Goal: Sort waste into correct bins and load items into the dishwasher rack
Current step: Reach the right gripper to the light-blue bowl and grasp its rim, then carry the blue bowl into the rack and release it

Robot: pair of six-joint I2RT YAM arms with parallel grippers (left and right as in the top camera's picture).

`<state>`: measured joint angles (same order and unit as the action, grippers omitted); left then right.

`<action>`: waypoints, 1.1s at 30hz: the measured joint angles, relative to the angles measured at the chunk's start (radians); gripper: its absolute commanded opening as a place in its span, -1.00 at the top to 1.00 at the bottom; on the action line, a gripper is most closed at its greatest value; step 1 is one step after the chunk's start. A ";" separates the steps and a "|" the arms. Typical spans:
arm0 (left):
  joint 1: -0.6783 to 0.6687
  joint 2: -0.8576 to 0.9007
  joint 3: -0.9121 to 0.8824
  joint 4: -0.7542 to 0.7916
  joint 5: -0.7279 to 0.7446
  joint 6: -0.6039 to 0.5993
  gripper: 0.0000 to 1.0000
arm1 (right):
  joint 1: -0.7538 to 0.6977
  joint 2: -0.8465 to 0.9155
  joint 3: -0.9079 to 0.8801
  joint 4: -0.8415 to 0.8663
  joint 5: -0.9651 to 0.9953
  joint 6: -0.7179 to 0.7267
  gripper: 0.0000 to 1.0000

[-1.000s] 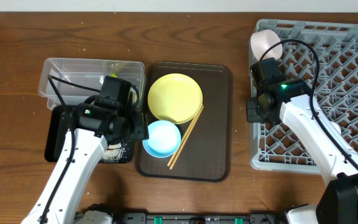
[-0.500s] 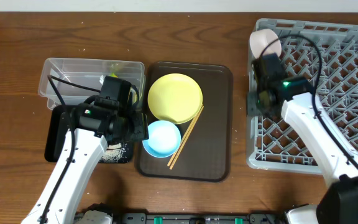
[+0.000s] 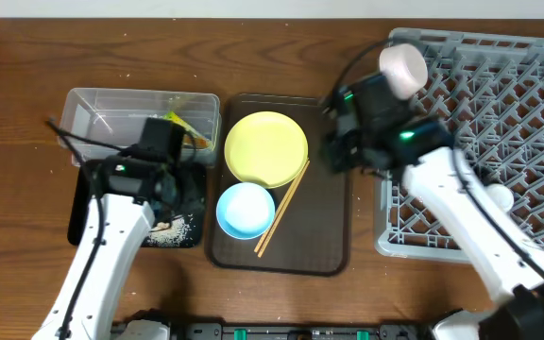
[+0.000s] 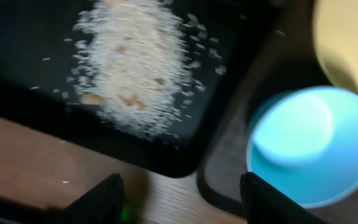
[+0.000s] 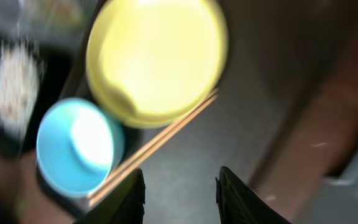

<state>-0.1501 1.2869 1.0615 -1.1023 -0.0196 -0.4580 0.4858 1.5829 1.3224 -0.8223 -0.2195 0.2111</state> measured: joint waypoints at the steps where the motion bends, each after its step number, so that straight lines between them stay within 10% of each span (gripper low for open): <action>1: 0.024 0.000 0.000 -0.004 -0.005 -0.003 -0.25 | 0.028 0.017 -0.006 -0.002 -0.009 0.000 0.26; 14: 0.276 0.000 0.000 -0.042 -0.013 -0.017 -0.25 | 0.281 0.244 -0.014 0.043 0.000 0.095 0.26; 21: 0.278 0.000 0.000 -0.042 -0.013 -0.017 -0.26 | 0.319 0.354 -0.016 0.116 0.008 0.155 0.94; 33: 0.278 0.000 0.000 -0.043 -0.013 -0.017 -0.26 | 0.256 0.280 -0.014 0.128 0.151 0.190 0.98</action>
<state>0.1284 1.2869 1.0615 -1.1458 -0.0326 -0.4747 0.7422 1.8633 1.3079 -0.6941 -0.0685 0.4015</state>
